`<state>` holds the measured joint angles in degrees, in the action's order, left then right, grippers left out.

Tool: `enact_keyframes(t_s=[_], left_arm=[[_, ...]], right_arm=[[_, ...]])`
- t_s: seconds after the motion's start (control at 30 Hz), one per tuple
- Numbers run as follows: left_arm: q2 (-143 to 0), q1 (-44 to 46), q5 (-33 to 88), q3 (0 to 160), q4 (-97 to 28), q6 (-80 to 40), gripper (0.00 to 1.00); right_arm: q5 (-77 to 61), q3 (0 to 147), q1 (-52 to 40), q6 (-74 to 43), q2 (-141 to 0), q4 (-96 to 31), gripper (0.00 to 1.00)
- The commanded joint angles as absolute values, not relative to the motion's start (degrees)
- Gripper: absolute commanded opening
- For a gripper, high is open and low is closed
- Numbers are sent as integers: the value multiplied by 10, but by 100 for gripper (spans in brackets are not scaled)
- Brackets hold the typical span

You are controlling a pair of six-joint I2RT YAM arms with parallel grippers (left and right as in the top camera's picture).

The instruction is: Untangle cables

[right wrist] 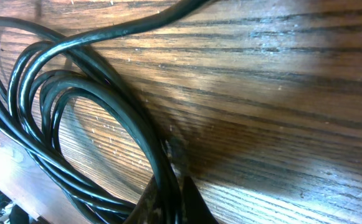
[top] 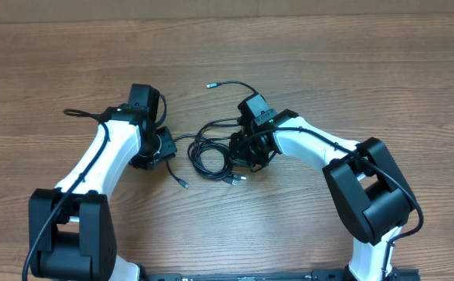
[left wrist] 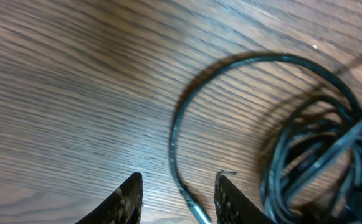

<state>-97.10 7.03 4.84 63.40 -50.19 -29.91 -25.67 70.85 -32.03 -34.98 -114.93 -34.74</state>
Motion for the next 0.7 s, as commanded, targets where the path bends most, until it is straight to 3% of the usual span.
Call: enact_keyframes(t_s=[0.0, 0.5, 0.67], left_arm=[[-974, 68, 133, 639, -503, -286, 38], [-980, 146, 143, 638, -474, -343, 28], [-1006, 187, 131, 638, -458, -360, 27]], right_arm=[[-240, 705, -321, -354, -1155, -348, 4], [-240, 705, -321, -354, -1155, -348, 5], [-240, 705, -321, -353, -1155, -348, 16]])
